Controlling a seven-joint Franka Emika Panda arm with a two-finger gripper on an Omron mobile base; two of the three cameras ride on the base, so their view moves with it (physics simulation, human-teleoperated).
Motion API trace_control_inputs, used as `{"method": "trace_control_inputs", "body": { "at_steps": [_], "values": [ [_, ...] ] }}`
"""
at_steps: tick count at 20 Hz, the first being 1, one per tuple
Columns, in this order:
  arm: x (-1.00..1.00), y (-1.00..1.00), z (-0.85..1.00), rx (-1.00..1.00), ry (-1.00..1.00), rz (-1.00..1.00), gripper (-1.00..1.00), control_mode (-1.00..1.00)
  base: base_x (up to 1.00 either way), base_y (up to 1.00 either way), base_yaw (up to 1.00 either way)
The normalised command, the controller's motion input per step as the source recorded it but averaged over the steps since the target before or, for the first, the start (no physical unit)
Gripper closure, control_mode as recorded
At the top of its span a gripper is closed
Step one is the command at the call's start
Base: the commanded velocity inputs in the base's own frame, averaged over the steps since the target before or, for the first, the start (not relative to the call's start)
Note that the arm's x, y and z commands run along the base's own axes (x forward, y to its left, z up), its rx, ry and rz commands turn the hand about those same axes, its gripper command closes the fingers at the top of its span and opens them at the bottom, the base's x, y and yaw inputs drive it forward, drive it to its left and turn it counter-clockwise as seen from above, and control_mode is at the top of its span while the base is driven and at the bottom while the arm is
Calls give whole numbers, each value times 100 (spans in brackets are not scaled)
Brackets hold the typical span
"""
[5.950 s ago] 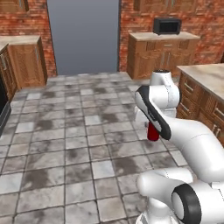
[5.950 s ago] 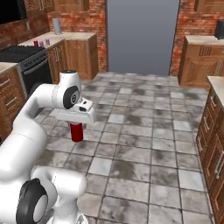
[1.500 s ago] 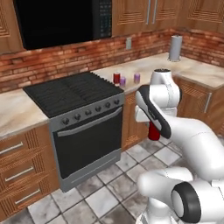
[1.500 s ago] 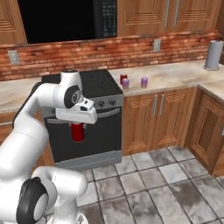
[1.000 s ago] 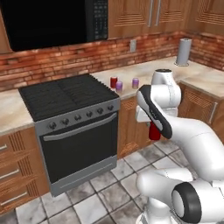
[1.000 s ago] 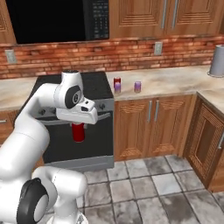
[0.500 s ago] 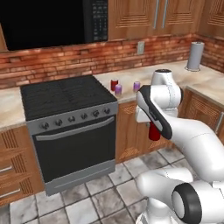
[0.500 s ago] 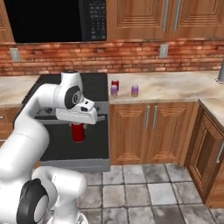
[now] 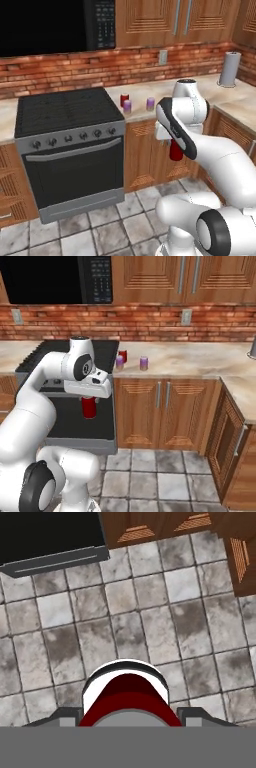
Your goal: Four empty soda cans are scattered around the kitchen. Gather all the cans and cluster them next to the stove for recycling.
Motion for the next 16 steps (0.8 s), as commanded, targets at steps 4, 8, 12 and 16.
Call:
{"method": "trace_control_inputs", "body": {
  "at_steps": [4, 8, 12, 16],
  "values": [
    [0, 0, 0, 0, 0, 0, 100, 100, 50, -46, 24],
    [0, 0, 0, 0, 0, 0, 100, 100, 60, -25, 22],
    [0, 0, 0, 0, 0, 0, 100, 100, 73, -29, 20],
    [0, 0, 0, 0, 0, 0, 100, 100, 67, -33, 17]
  ]
}}
